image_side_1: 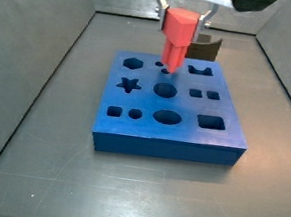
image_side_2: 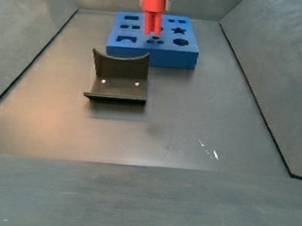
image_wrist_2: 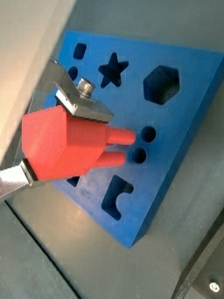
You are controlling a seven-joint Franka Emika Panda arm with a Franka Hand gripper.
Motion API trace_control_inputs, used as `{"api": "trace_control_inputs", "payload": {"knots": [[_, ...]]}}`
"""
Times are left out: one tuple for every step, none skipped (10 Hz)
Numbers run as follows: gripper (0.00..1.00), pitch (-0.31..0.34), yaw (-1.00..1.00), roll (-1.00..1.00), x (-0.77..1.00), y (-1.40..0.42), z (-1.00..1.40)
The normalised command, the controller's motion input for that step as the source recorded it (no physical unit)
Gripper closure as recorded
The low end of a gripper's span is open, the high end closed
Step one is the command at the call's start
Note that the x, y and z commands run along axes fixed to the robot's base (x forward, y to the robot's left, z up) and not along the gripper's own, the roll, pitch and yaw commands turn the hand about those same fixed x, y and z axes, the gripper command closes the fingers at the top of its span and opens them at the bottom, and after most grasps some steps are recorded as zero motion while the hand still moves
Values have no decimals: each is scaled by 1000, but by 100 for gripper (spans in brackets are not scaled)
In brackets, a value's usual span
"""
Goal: Insert the 3 prong object.
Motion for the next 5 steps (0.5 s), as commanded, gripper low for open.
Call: {"api": "trace_control_inputs", "payload": {"knots": [[100, -87, 411, -17, -103, 217, -269], [100, -109, 463, -101, -29, 217, -211], [100, -126, 320, -130, -60, 26, -154], [100, -153, 254, -131, -154, 0, -143], [100, -171, 214, -137, -320, 14, -171]]}}
